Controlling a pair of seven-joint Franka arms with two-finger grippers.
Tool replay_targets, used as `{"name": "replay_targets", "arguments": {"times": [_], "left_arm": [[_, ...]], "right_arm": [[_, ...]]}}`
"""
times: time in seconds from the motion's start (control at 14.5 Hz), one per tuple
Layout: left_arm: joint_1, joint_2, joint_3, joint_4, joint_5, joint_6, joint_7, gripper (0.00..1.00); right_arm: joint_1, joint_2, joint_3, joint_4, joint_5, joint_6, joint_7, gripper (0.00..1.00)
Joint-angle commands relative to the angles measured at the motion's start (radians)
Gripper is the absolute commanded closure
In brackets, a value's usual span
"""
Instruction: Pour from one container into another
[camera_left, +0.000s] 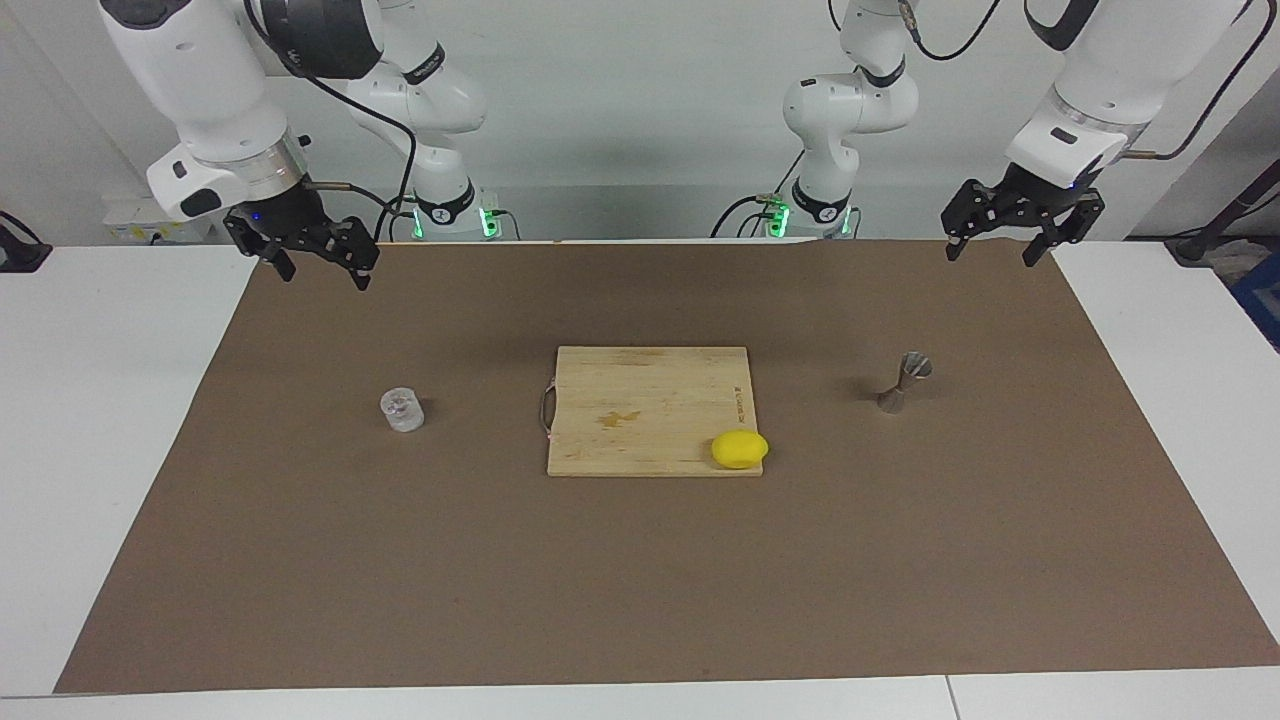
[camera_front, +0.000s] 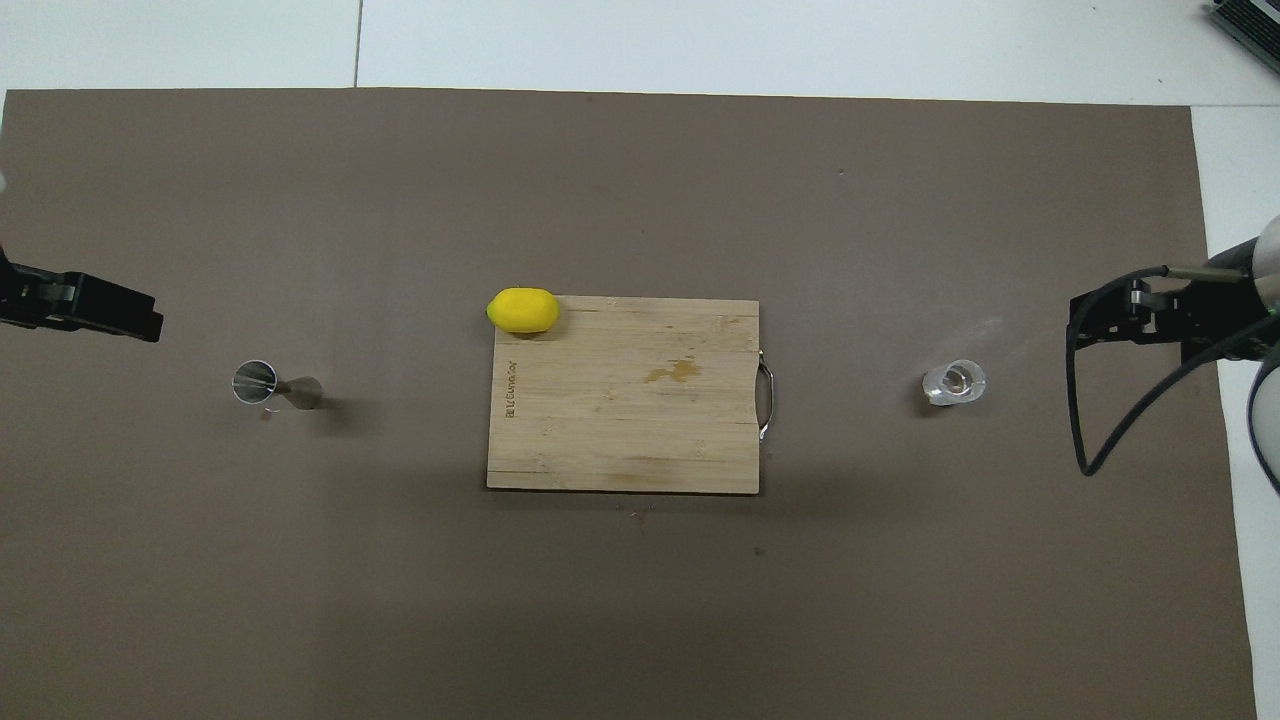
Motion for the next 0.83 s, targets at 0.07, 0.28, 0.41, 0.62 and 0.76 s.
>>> {"name": "replay_targets", "arguments": {"times": [0.07,0.28,0.41,0.62,0.76], "left_arm": [[-0.011,-0.029,0.01,-0.035,0.019,0.022,-0.006,0.0],[-0.011,-0.029,0.01,-0.038,0.019,0.037,-0.009,0.0],[-0.01,-0.033,0.01,-0.067,0.017,0.096,-0.009,0.0],[-0.01,-0.079,0.01,-0.179,0.017,0.225,-0.009,0.0],[-0.016,-0.102,0.01,-0.269,0.019,0.323,-0.01,0.0]], "right_arm": [[-0.01,0.002,0.005,0.006,0.005,-0.013,-0.013,0.0],[-0.01,0.002,0.005,0.006,0.005,-0.013,-0.013,0.0],[-0.01,0.002,0.005,0.006,0.005,-0.013,-0.013,0.0],[-0.01,0.002,0.005,0.006,0.005,-0.013,-0.013,0.0],[-0.01,0.002,0.005,0.006,0.005,-0.013,-0.013,0.0]]}}
